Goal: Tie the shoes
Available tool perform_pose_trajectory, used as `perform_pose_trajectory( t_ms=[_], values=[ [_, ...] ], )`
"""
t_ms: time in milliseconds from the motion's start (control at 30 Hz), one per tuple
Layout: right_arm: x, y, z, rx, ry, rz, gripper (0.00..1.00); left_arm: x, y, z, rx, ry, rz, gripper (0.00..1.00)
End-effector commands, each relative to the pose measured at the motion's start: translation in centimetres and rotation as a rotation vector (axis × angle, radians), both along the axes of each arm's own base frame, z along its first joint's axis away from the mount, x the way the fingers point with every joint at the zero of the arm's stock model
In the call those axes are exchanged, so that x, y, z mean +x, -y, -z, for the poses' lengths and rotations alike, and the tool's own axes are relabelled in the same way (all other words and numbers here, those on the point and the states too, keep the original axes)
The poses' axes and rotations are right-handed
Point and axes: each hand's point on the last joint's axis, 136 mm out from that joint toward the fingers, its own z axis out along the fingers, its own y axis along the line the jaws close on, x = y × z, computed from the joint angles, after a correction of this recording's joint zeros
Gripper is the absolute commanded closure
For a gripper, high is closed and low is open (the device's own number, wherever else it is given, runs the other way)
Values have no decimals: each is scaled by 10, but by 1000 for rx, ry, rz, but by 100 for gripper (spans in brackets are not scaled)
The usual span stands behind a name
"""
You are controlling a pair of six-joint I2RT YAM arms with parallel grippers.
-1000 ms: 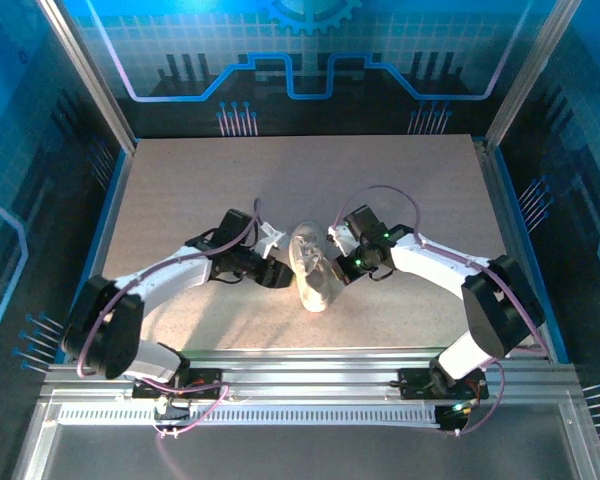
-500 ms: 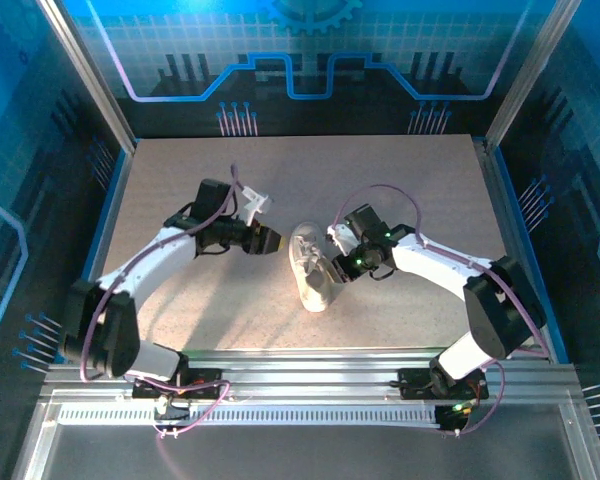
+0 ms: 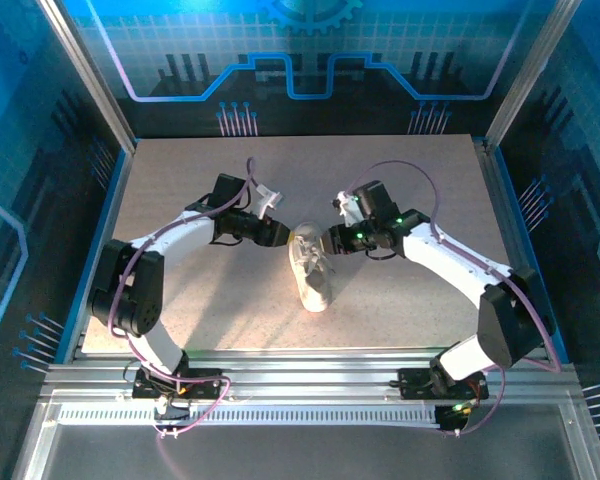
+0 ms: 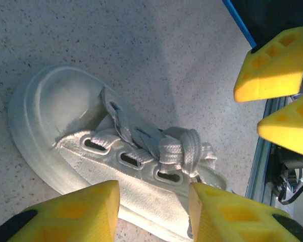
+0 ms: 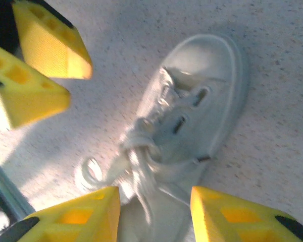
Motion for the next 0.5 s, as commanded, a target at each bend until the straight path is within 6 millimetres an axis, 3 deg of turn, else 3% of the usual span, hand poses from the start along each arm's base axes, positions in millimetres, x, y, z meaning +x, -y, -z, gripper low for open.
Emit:
perform_pose_trajectory(
  t_ms=[0,133,367,467],
  values=[
    [3,-29,-4,87,-92,24,59,9,-1,-2,-45,25,-11,60],
    [7,-41,2,50,-136,21,59,7,-2,4,-64,34,-7,61],
    [11,-37,3,-61,-128,47,60,5,-2,6,-83,76,27,62],
    [11,-33,0,-92,-113,63,60,-1,4,-4,-131,172,106,70]
  ],
)
